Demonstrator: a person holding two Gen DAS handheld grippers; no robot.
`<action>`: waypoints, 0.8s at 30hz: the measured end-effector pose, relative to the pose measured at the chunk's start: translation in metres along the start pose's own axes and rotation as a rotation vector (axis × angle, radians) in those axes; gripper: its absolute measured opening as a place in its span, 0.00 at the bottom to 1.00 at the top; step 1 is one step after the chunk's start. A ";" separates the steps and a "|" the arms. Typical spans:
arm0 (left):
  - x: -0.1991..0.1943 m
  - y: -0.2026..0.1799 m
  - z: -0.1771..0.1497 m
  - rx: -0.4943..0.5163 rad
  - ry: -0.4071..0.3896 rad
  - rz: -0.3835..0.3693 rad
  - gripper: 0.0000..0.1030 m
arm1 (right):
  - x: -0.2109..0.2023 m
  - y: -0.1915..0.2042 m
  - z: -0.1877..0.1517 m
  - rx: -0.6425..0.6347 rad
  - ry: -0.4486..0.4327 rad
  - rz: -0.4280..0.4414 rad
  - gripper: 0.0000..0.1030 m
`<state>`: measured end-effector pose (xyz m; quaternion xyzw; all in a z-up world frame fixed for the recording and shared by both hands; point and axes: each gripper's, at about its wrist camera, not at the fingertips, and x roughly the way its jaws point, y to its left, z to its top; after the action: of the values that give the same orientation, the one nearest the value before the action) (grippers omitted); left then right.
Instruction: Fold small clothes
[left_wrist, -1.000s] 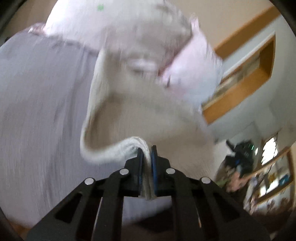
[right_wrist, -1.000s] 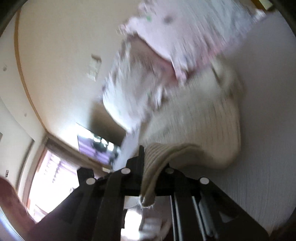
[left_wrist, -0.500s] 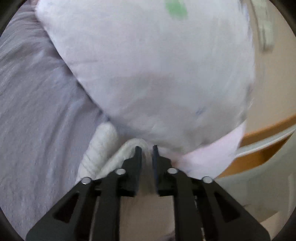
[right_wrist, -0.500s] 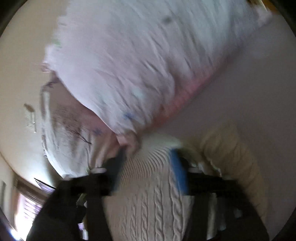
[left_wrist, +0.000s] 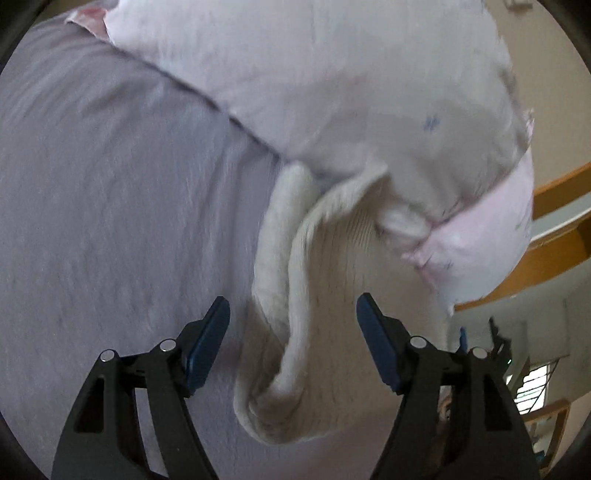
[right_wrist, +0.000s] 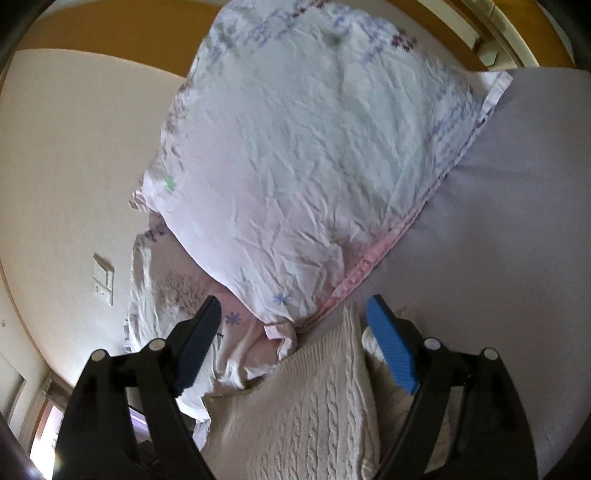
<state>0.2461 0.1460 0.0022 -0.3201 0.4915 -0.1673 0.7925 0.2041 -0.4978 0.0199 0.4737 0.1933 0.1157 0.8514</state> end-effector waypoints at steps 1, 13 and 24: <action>0.002 -0.005 -0.003 0.021 -0.005 0.012 0.69 | 0.002 0.001 -0.002 -0.007 0.010 -0.002 0.79; 0.027 0.017 -0.009 -0.316 0.014 -0.250 0.16 | 0.016 0.005 -0.009 -0.004 0.090 0.021 0.82; 0.086 -0.237 -0.043 0.097 0.106 -0.606 0.16 | -0.030 0.008 0.017 -0.031 -0.059 -0.013 0.82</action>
<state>0.2590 -0.0938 0.0904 -0.4045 0.4058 -0.4358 0.6941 0.1848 -0.5177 0.0415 0.4622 0.1694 0.0994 0.8647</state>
